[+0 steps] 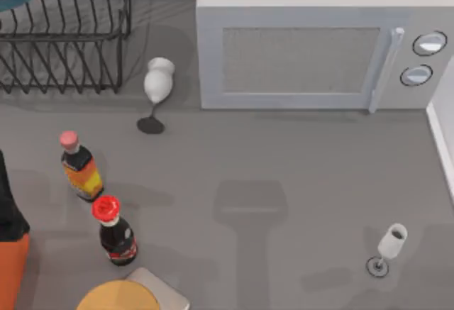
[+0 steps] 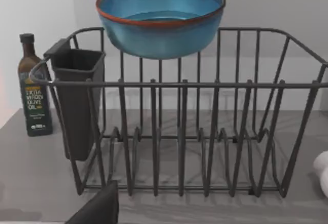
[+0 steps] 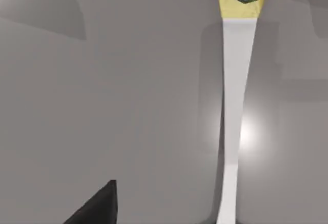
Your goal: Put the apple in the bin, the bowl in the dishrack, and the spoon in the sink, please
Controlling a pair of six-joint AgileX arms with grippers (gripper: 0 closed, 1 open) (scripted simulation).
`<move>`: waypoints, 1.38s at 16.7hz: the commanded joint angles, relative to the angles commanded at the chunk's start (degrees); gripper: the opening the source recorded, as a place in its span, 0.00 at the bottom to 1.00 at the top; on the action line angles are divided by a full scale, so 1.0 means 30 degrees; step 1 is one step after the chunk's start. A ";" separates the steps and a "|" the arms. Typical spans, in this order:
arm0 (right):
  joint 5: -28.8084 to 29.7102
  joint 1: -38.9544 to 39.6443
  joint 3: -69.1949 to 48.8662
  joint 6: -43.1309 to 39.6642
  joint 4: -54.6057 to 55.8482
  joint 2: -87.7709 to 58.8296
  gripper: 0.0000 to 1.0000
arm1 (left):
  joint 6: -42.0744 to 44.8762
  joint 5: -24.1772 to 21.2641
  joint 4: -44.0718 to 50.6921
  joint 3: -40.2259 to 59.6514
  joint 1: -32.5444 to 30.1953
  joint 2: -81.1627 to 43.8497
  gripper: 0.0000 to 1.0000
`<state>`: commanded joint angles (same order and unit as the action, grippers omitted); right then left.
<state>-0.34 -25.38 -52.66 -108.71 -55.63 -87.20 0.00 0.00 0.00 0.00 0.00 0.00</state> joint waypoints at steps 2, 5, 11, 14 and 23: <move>0.0001 0.0004 0.0911 0.0026 0.1840 -0.0826 1.00 | 0.0000 0.0000 0.0000 0.0000 0.0000 0.0000 1.00; 0.0000 0.0027 0.2486 0.0065 0.5058 -0.2256 1.00 | 0.0000 0.0000 0.0000 0.0000 0.0000 0.0000 1.00; 0.0003 0.0035 0.3719 0.0079 0.7210 -0.3396 1.00 | 0.0000 0.0000 0.0000 0.0000 0.0000 0.0000 1.00; 0.0003 0.0035 0.3719 0.0079 0.7210 -0.3396 0.92 | 0.0000 0.0000 0.0000 0.0000 0.0000 0.0000 1.00; 0.0003 0.0035 0.3719 0.0079 0.7210 -0.3396 0.25 | 0.0000 0.0000 0.0000 0.0000 0.0000 0.0000 1.00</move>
<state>-0.33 -25.27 -41.50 -108.47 -34.00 -97.39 0.00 0.00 0.00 0.00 0.00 0.00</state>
